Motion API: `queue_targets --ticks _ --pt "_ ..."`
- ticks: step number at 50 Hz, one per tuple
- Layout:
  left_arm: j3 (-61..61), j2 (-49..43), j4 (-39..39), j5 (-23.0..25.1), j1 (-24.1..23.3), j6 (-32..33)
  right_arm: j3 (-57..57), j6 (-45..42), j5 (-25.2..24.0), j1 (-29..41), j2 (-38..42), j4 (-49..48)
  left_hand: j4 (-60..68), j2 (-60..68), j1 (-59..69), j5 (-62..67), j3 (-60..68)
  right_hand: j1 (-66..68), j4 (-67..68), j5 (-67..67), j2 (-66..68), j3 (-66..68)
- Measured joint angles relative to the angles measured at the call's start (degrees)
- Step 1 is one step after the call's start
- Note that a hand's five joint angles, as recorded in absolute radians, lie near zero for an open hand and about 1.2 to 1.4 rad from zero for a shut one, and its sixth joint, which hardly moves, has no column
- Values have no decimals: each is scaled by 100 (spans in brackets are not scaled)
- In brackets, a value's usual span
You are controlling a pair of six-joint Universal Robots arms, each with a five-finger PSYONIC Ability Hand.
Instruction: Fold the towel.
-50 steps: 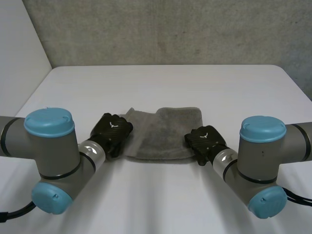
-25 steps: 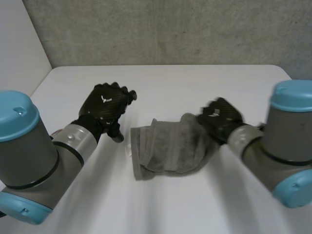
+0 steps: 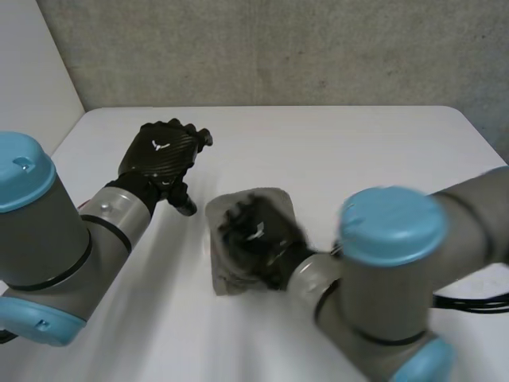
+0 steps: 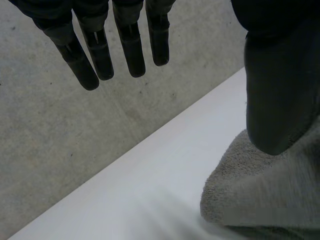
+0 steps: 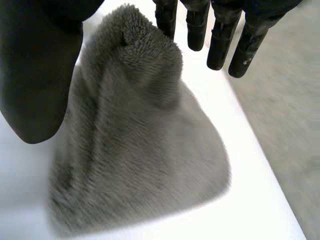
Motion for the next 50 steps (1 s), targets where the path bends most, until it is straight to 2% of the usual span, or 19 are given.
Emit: queue_targets --ticks 5,9,15,22,33,37,42,50 --pt "345 -348 9 -7 -149 -264 348 793 -3 -679 -564 -86 0 0 0 0 0 -12 0 0 0 0" --pt "662 -770 -28 -25 -331 -633 332 1318 -45 -1048 -628 -47 0 0 0 4 0 -12 0 0 0 0" --pt "876 -1458 -285 -125 -506 -1055 -157 1726 -201 -1218 96 278 0 0 0 5 0 -12 0 0 0 0" --pt "843 -1822 -575 -352 -514 -1093 -747 2084 -328 -1178 900 806 0 0 0 3 0 -15 0 0 0 0" --pt "776 -1943 -621 -395 -482 -1045 -1037 2442 -301 -1176 1329 877 0 0 0 8 0 -72 0 0 -88 -46" --pt "764 -1965 -623 -388 -486 -1048 -1047 2443 -281 -1190 1189 881 0 0 0 7 0 -72 0 0 -89 -46" --pt "778 -1647 -634 -383 -494 -1062 -1000 2445 -271 -1219 649 881 0 0 0 1 0 -72 0 0 -88 -46" --pt "867 -372 -791 -410 -452 -1097 -874 2814 -190 -1618 -529 861 -403 -434 -380 -388 -390 -72 0 0 -88 -46"
